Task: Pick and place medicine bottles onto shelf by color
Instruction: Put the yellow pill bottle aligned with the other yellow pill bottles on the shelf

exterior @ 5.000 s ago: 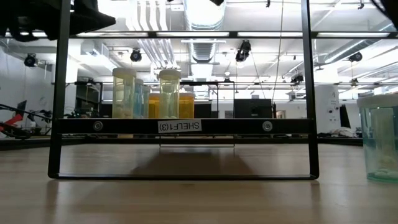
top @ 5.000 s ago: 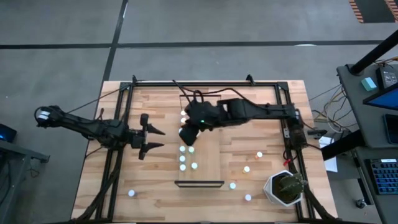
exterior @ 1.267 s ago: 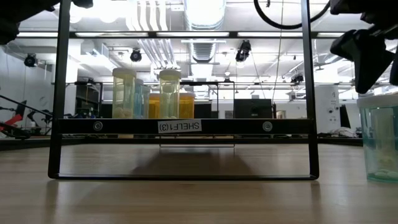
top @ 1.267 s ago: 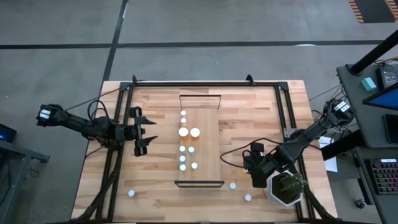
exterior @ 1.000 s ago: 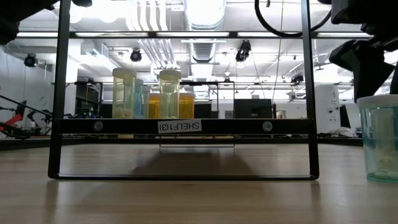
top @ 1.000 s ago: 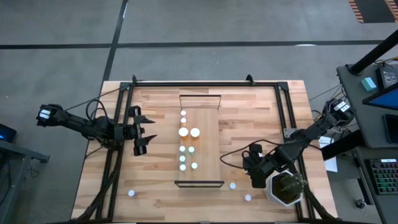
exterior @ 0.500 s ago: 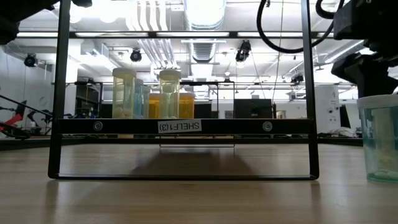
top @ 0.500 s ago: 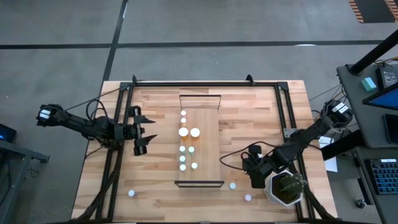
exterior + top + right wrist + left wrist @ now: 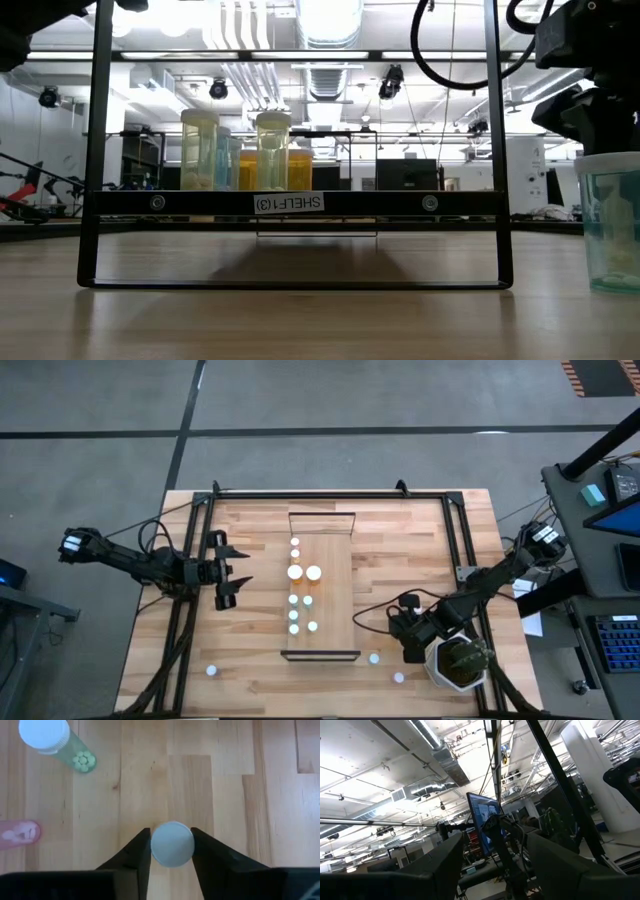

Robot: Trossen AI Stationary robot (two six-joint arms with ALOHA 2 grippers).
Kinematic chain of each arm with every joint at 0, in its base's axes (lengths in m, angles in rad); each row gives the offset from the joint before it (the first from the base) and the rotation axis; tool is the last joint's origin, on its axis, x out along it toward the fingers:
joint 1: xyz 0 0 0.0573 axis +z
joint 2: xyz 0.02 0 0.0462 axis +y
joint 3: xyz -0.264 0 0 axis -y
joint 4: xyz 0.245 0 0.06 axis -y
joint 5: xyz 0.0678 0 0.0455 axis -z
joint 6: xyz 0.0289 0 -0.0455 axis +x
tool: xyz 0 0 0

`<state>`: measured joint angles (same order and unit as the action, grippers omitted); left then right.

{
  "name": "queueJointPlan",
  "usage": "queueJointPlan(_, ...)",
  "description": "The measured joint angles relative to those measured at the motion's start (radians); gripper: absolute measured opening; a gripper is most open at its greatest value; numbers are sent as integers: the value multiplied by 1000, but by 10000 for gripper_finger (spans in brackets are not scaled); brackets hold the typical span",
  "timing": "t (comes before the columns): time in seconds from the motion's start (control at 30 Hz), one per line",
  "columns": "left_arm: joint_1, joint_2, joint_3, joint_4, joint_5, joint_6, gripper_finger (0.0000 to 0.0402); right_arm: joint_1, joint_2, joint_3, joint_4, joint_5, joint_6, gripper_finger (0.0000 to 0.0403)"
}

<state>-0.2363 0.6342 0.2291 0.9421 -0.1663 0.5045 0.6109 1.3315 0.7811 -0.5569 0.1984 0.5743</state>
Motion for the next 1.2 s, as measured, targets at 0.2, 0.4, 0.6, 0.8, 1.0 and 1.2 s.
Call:
queueJointPlan(0.2,0,0,0,0,0,0,205,0,-2,0,1,0,14,107)
queueJointPlan(0.4,0,0,1,0,-12,-2,205,-19,-37,35,-17,5,32,115)
queueJointPlan(0.6,1,-1,8,3,-84,-6,205,-139,-71,153,-120,11,2,106)
queueJointPlan(0.8,1,-1,14,-14,-105,40,205,-315,-69,348,-261,11,-107,106)
queueJointPlan(1.0,2,0,-1,-26,-135,81,205,-511,-66,508,-262,-20,-218,106)
queueJointPlan(1.2,2,-10,-21,-41,-211,162,205,-646,18,657,-254,-78,-306,106)
